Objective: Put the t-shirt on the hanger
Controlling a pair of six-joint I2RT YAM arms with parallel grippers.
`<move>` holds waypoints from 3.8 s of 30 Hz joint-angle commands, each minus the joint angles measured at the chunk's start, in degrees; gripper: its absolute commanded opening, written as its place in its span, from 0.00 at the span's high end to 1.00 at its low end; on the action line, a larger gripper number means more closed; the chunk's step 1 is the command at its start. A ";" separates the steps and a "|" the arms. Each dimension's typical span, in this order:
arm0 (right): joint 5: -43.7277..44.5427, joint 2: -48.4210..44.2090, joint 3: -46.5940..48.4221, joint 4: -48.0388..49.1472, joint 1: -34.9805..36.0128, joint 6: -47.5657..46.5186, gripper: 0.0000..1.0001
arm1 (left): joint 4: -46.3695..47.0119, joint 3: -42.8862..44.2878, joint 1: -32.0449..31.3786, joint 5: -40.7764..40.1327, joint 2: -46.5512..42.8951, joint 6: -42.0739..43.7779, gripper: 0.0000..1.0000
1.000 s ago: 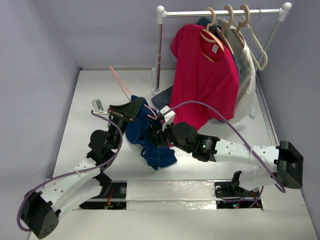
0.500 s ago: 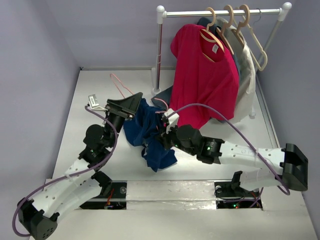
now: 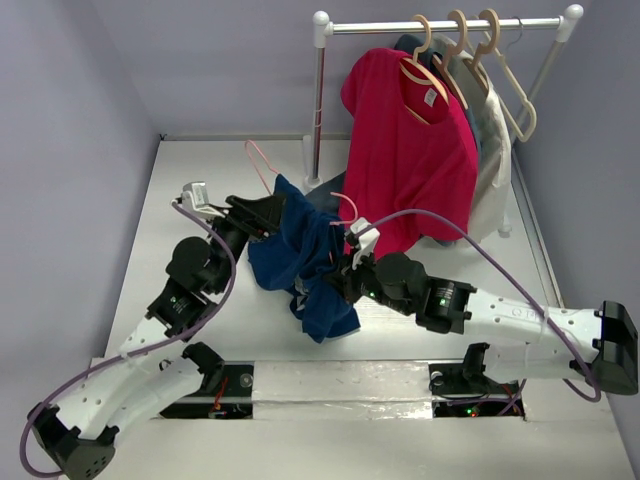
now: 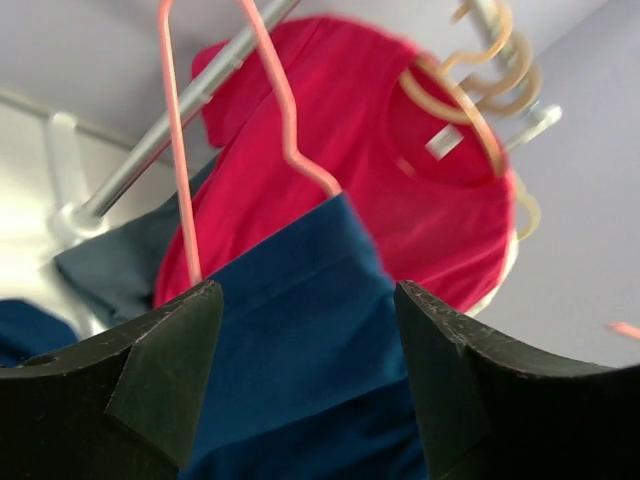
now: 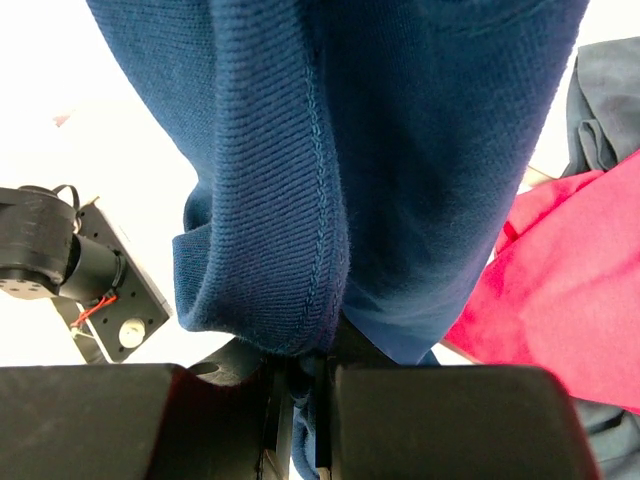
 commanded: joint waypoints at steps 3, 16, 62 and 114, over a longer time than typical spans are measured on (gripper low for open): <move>-0.56 -1.59 0.81 2.71 -0.07 0.74 1.00 | 0.18 2.86 0.07 4.29 2.54 4.58 0.39; -3.12 -1.15 0.19 4.03 -0.07 1.62 1.00 | 7.57 2.59 0.07 7.38 6.67 5.55 0.95; -13.84 -18.20 2.48 -15.92 -1.30 5.31 1.00 | 10.91 0.75 0.07 11.34 0.35 22.43 1.00; 4.27 -4.15 16.46 -23.48 -1.83 -2.07 1.00 | 1.67 -4.43 2.89 8.32 -5.63 -6.56 0.45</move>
